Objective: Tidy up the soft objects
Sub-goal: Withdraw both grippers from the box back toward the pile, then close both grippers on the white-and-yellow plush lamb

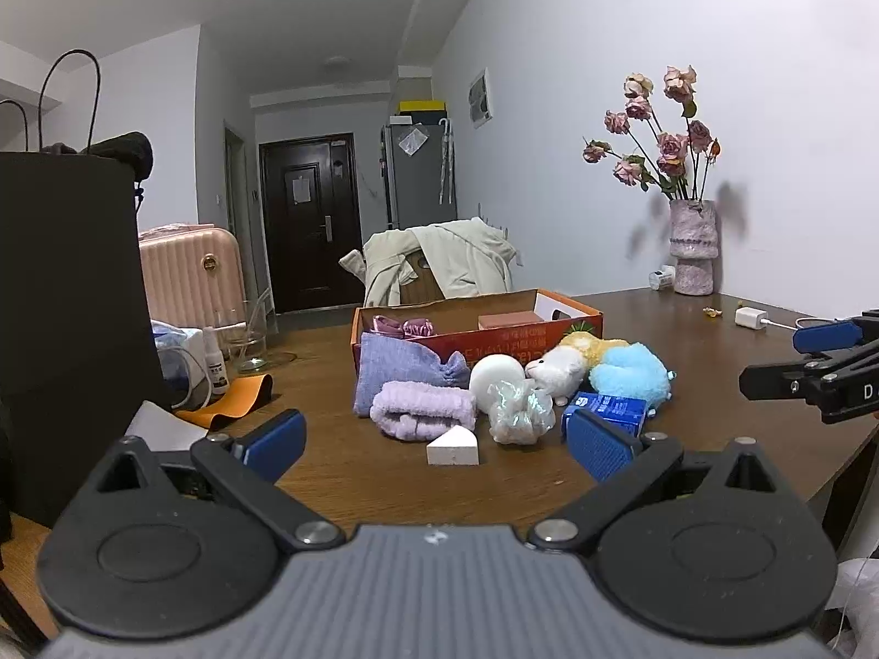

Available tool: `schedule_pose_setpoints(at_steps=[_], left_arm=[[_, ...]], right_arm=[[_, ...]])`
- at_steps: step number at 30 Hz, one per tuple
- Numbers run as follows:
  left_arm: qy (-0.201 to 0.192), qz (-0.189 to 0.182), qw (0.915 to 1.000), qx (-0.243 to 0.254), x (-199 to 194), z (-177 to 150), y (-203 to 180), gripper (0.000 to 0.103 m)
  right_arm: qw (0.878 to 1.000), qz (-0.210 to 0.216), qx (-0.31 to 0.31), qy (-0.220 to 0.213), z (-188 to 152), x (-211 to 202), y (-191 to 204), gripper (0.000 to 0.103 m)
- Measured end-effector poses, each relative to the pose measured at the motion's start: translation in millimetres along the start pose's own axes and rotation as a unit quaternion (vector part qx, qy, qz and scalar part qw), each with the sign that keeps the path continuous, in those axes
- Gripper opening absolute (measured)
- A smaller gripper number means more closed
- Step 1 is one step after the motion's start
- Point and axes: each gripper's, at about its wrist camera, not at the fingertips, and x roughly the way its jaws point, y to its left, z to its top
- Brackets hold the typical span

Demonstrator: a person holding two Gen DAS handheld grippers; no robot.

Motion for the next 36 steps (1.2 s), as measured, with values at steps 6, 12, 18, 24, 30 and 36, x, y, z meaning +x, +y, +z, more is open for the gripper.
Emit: schedule_pose_setpoints(at_steps=[6,12,18,24,30,36], left_arm=[[0.021,-0.014,0.9996,-0.014,26.1,7.1,-3.4,0.103],[0.036,-0.091,0.9935,-0.058,80.2,31.4,-17.6,0.102],[0.096,-0.165,0.9754,-0.11,171.8,53.5,-43.8,0.073],[0.21,-0.168,0.9453,-0.185,275.7,46.8,-51.5,0.074],[0.23,-0.159,0.9378,-0.205,317.4,37.3,-54.3,0.075],[0.224,-0.179,0.9195,-0.269,332.7,26.9,-43.8,0.075]], right_arm=[[1.0,0.0,0.011,0.01,5.1,18.4,-11.9,0.102],[0.999,-0.022,0.033,0.015,25.0,55.5,-48.8,0.098],[0.998,-0.023,0.051,0.029,52.2,116.5,-97.1,0.083],[0.992,0.025,0.103,0.064,64.3,200.1,-143.0,0.071],[0.981,0.068,0.14,0.119,50.9,264.3,-160.0,0.07],[0.956,0.133,0.22,0.143,31.6,283.0,-167.9,0.06]])
